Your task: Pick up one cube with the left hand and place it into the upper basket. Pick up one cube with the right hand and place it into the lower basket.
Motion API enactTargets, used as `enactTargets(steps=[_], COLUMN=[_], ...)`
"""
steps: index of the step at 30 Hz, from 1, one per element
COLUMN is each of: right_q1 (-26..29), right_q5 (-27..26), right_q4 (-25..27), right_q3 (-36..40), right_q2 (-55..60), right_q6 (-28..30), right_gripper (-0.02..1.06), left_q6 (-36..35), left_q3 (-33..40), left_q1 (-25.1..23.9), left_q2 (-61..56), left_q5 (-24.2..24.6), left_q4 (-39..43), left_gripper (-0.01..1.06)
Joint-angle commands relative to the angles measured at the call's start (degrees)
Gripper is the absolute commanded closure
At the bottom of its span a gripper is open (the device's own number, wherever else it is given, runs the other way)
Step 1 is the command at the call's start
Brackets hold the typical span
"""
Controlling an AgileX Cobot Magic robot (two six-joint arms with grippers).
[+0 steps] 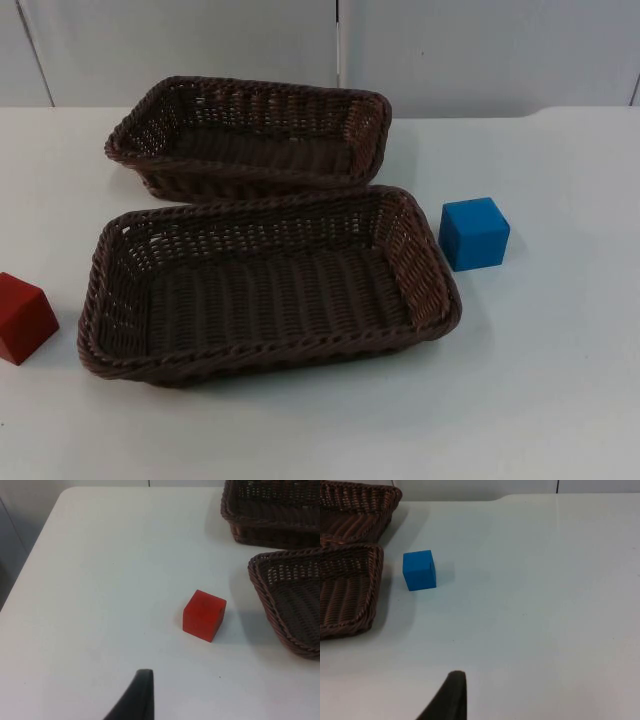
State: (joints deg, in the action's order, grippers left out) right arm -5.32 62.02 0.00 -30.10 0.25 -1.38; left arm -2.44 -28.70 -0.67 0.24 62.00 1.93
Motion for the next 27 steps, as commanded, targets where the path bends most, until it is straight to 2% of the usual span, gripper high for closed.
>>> enactTargets(steps=[1, 12, 21, 27], right_q1=[0.15, 0.15, 0.15, 0.15], right_q5=[-0.26, -0.26, -0.26, -0.26], right_q4=[0.00, 0.00, 0.00, 0.00], right_q3=[0.52, 0.52, 0.52, 0.52], right_q2=[-0.25, -0.25, -0.25, -0.25], right_q6=[0.74, 0.74, 0.74, 0.86], right_gripper=[-0.01, -0.01, -0.01, -0.01], left_q6=[0.05, 0.05, 0.05, 0.05], left_q3=[0.21, 0.21, -2.93, -2.93], left_q1=[-0.09, -0.09, -0.09, -0.09], left_q2=[-0.24, -0.24, 5.42, 8.97], left_q5=[-0.36, -0.71, -3.48, -7.82], left_q4=[0.03, -1.93, -3.41, -5.86], left_gripper=[0.00, 0.00, 0.00, 0.00])
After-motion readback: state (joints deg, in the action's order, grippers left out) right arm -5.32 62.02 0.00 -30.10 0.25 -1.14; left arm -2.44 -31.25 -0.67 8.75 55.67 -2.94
